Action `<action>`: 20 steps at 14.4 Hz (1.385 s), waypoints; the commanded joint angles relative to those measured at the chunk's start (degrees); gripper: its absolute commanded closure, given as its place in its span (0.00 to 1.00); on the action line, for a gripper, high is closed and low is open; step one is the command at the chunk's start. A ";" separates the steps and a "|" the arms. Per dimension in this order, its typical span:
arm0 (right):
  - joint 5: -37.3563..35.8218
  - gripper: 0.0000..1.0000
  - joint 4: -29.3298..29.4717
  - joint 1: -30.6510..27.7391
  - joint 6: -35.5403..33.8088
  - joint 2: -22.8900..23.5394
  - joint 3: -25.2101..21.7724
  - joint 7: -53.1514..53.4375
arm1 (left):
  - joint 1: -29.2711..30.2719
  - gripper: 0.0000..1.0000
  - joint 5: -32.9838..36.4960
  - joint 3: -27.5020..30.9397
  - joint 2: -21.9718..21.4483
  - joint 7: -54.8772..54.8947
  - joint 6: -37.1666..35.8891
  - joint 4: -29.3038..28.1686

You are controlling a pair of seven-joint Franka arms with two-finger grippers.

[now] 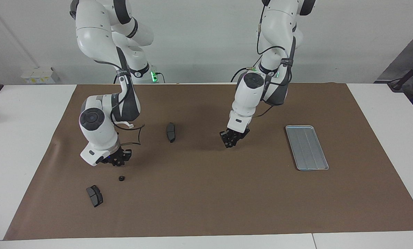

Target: Place bearing gear from tray to pile

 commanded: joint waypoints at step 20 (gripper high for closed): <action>4.69 0.38 4.50 24.25 9.90 -0.71 1.11 33.84 | 20.51 0.00 3.02 1.78 -14.47 35.69 -26.99 2.93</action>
